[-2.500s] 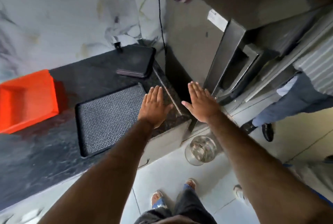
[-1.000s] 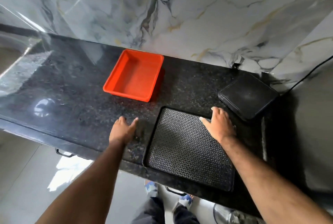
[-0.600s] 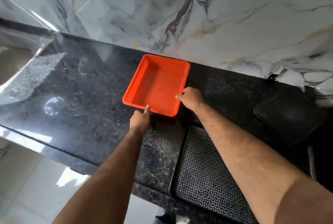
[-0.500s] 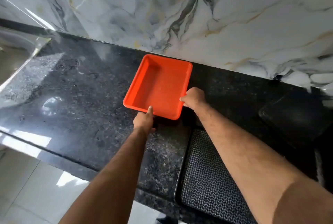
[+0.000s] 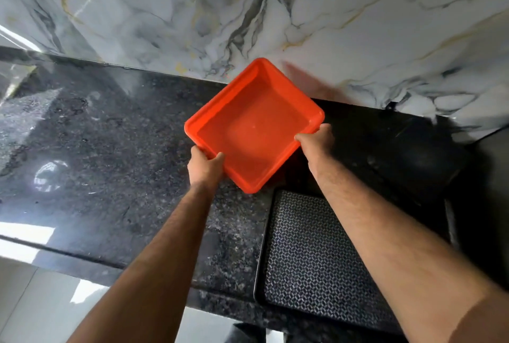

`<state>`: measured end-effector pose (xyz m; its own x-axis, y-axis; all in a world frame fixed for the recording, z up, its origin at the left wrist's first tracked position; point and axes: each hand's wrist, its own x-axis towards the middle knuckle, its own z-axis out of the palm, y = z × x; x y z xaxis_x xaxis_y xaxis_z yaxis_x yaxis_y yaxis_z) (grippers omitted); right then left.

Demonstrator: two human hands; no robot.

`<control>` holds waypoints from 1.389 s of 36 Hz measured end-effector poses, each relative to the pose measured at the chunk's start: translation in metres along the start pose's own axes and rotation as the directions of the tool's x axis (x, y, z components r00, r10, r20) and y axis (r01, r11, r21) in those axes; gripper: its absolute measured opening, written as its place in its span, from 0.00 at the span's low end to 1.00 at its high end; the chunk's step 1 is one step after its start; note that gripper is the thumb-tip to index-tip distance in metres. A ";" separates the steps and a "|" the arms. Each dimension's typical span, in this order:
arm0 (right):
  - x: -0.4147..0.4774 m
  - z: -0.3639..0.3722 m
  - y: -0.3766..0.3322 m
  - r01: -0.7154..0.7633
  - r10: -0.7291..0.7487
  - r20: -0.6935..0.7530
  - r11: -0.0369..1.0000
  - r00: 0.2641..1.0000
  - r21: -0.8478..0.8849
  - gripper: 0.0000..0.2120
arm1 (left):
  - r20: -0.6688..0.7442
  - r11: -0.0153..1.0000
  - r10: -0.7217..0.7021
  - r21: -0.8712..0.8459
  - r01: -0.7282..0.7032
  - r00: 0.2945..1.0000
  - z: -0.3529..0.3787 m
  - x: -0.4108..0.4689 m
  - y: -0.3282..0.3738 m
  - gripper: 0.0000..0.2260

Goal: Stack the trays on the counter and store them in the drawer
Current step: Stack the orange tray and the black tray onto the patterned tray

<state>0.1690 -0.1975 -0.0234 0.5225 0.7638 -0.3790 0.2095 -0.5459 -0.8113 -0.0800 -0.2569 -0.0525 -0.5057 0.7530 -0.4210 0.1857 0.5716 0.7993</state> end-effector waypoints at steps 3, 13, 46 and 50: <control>0.000 -0.048 0.004 0.099 -0.100 -0.115 0.995 0.988 -0.016 0.29 | 0.079 0.998 0.069 -0.010 -0.069 0.994 0.004 -0.018 0.006 0.15; -0.069 -0.221 0.095 0.219 -0.218 0.058 0.853 0.974 -0.473 0.09 | 0.343 0.915 0.229 0.245 -0.322 0.911 0.021 -0.108 0.001 0.14; 0.043 -0.359 0.141 0.231 -0.288 0.033 0.687 0.957 -0.689 0.23 | 0.405 0.447 0.698 0.397 -0.801 0.590 0.178 -0.244 0.017 0.22; 0.116 -0.369 0.110 0.315 -0.335 0.111 0.650 0.936 -0.691 0.23 | 0.452 0.737 0.475 0.264 -0.622 0.755 0.257 -0.259 0.054 0.23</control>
<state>0.5578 -0.2960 0.0080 0.3270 0.9357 -0.1323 0.8721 -0.3527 -0.3391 0.2771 -0.3372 -0.0102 0.0870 0.9875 -0.1317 0.6741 0.0390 0.7376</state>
